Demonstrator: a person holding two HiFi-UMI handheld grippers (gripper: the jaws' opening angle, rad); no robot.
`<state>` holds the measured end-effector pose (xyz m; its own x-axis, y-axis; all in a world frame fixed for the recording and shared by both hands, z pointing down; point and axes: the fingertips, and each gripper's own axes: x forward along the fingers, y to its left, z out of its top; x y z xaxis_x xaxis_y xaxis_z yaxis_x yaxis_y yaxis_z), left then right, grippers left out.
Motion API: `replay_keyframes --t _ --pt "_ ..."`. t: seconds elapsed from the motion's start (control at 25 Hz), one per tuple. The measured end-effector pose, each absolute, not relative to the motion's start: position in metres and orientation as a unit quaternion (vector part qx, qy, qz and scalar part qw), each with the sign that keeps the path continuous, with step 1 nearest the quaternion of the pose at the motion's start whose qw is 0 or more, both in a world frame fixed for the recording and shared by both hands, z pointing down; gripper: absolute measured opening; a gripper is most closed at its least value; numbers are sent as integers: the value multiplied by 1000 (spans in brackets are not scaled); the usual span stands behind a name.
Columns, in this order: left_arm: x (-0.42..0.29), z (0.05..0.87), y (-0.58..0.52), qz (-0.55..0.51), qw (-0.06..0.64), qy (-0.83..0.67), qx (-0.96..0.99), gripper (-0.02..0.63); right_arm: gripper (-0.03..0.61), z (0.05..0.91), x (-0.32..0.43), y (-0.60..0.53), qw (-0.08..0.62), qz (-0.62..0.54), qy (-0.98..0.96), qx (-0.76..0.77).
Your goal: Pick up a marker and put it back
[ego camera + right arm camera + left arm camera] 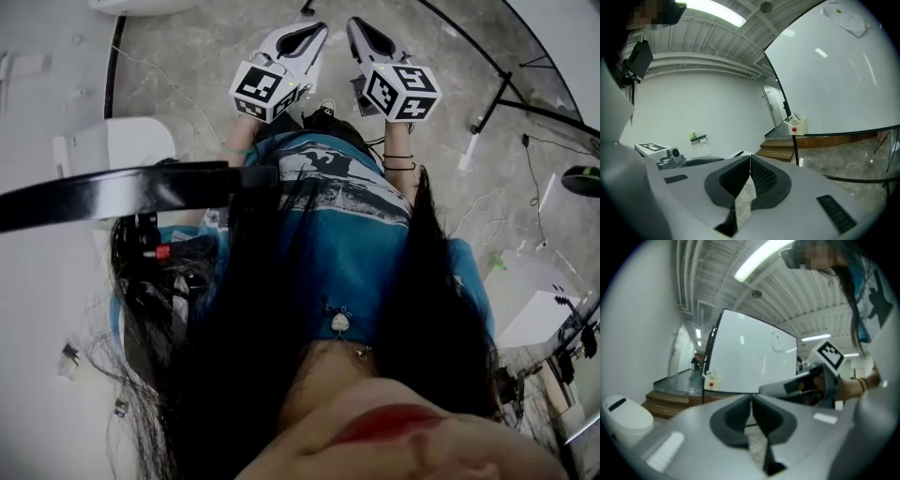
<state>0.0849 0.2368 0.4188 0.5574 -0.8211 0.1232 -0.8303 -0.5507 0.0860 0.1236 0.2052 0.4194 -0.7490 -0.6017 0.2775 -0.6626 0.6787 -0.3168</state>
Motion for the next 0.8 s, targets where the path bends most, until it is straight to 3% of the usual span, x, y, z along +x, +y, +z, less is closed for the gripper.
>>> replay_keyframes --t 0.28,0.8 --pt "13 414 251 19 74 -492 867 8 12 417 61 230 71 212 -917 330" --pt "9 420 262 11 81 -462 883 8 12 430 57 248 83 216 -903 362"
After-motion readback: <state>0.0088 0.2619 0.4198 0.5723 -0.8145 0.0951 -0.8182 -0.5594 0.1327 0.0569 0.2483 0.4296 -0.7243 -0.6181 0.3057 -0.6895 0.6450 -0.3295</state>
